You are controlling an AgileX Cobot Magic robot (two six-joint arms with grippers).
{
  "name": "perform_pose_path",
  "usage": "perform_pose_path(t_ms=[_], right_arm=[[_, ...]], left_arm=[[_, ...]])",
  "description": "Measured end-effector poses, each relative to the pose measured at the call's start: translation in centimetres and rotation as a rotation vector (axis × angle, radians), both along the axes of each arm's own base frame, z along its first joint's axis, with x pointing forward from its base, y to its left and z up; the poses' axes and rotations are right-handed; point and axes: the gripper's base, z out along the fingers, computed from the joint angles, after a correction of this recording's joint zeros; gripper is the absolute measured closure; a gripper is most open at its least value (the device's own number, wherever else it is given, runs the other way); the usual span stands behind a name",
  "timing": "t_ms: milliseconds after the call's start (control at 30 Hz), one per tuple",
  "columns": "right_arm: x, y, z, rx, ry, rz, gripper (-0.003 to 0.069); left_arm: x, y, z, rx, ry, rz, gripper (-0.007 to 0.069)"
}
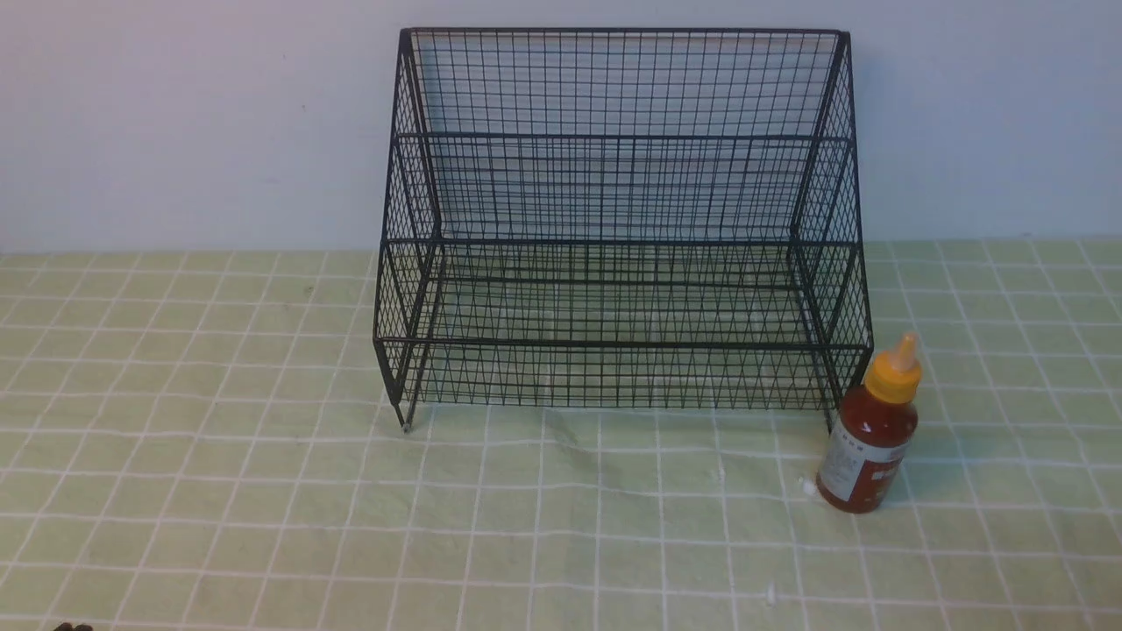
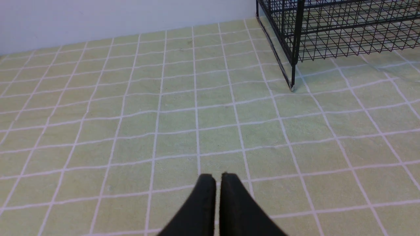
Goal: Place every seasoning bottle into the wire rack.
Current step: Use the right arm to grab the condiment bottle closest to it
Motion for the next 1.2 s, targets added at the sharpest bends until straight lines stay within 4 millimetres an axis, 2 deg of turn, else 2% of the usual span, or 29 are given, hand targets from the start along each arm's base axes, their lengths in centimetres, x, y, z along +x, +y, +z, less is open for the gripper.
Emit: perform_pose_path(t_ms=[867,967,1067,1200], right_arm=[[0.0,0.0,0.0,0.009,-0.002,0.000,0.0673],[0.1,0.2,0.3,0.104,-0.047,0.001,0.0673],[0.2,0.4,1.6,0.360,-0.181,0.003,0.0673],[0.1,0.3,2.3,0.538,-0.262,-0.001,0.0673]], left_arm=[[0.0,0.0,0.0,0.000,0.000,0.000,0.0621],[0.0,0.0,0.0,0.000,0.000,0.000,0.0621],[0.0,0.0,0.0,0.000,0.000,0.000,0.0621],[0.0,0.0,0.0,0.000,0.000,0.000,0.0621]])
